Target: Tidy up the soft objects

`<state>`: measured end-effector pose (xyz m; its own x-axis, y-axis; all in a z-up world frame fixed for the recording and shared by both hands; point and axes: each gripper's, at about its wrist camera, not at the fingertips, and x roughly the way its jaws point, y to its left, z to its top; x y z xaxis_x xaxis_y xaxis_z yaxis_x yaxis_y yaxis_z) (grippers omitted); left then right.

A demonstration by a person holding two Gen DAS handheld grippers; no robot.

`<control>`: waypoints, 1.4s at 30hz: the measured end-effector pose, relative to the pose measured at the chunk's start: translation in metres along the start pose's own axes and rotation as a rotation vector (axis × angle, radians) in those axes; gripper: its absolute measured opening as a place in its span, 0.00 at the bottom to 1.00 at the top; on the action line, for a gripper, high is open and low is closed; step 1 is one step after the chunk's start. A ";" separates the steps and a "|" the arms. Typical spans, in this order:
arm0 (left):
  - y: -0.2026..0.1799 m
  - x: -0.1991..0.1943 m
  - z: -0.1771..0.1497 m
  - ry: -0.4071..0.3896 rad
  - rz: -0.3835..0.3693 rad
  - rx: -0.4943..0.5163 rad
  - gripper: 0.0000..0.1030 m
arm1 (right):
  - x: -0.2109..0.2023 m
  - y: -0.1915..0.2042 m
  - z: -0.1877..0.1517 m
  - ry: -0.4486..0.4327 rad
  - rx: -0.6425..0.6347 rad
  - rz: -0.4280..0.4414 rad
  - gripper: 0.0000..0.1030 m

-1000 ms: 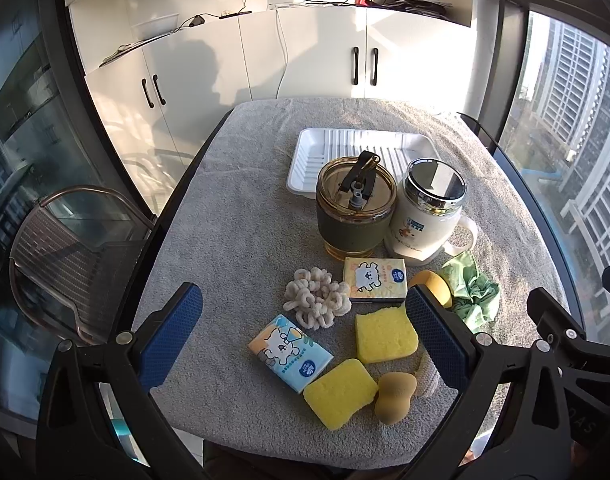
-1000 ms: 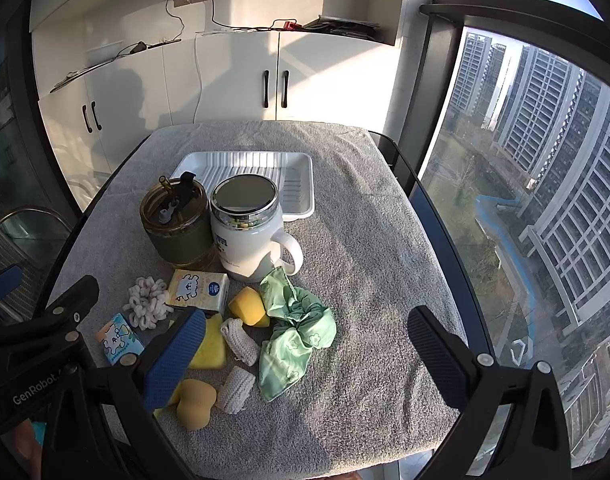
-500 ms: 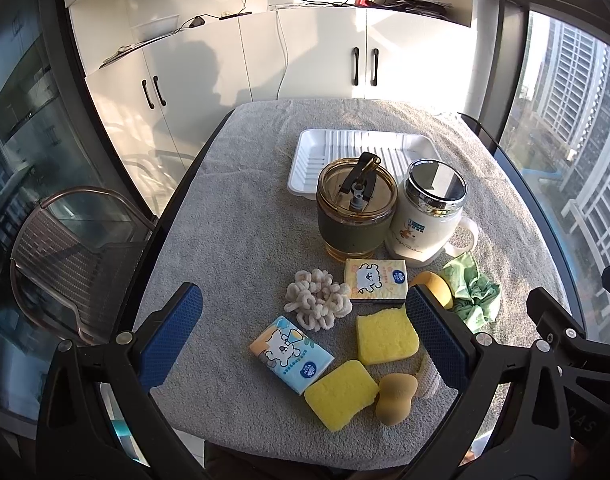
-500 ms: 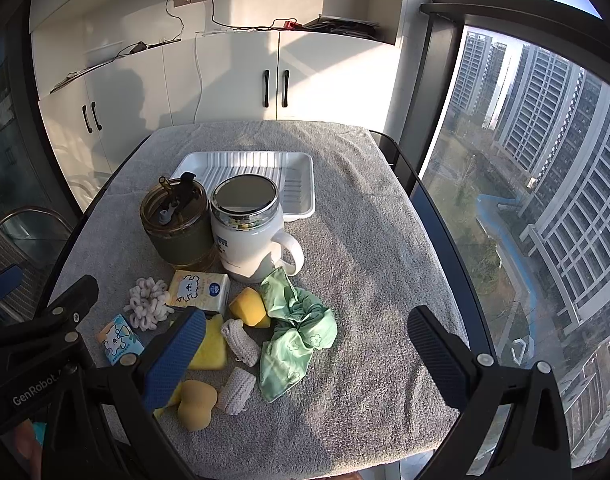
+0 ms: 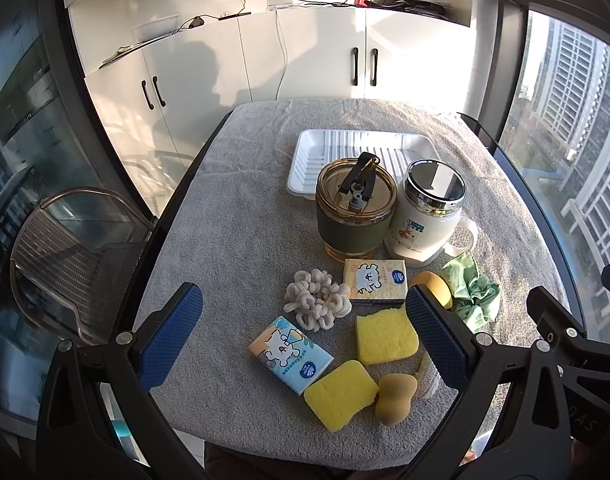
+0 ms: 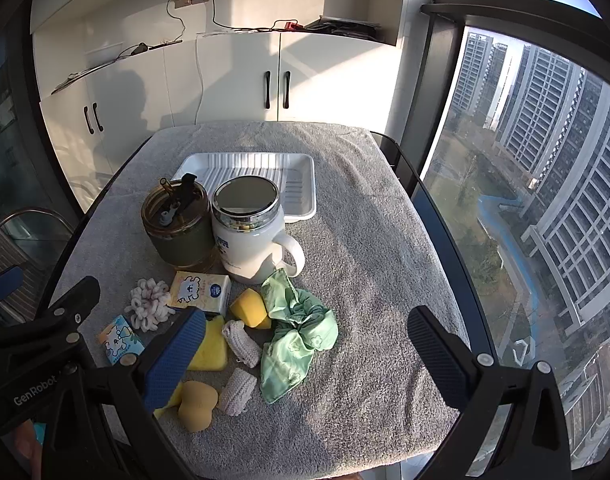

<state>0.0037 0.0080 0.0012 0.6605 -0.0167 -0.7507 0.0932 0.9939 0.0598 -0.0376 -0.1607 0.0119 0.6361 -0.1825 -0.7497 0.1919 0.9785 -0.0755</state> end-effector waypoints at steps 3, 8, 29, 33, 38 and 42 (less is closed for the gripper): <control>0.000 0.000 0.000 0.002 -0.003 -0.001 1.00 | 0.000 0.000 0.000 0.000 0.000 0.000 1.00; 0.002 0.009 -0.001 0.000 -0.061 0.022 1.00 | 0.004 -0.001 -0.002 0.008 0.003 0.002 1.00; 0.005 0.079 -0.087 0.184 -0.181 0.175 1.00 | 0.073 -0.005 -0.062 0.160 -0.117 0.078 1.00; 0.003 0.087 -0.096 0.208 -0.208 0.179 0.99 | 0.079 -0.007 -0.069 0.178 -0.108 0.105 0.99; -0.002 0.100 -0.105 0.253 -0.268 0.136 0.95 | 0.076 0.003 -0.084 0.171 -0.148 0.175 0.96; 0.001 0.107 -0.109 0.264 -0.331 0.067 0.95 | 0.077 0.017 -0.092 0.177 -0.190 0.176 0.92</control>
<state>-0.0063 0.0191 -0.1508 0.3743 -0.2962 -0.8787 0.3216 0.9303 -0.1765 -0.0544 -0.1490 -0.1074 0.5044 -0.0051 -0.8635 -0.0637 0.9970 -0.0430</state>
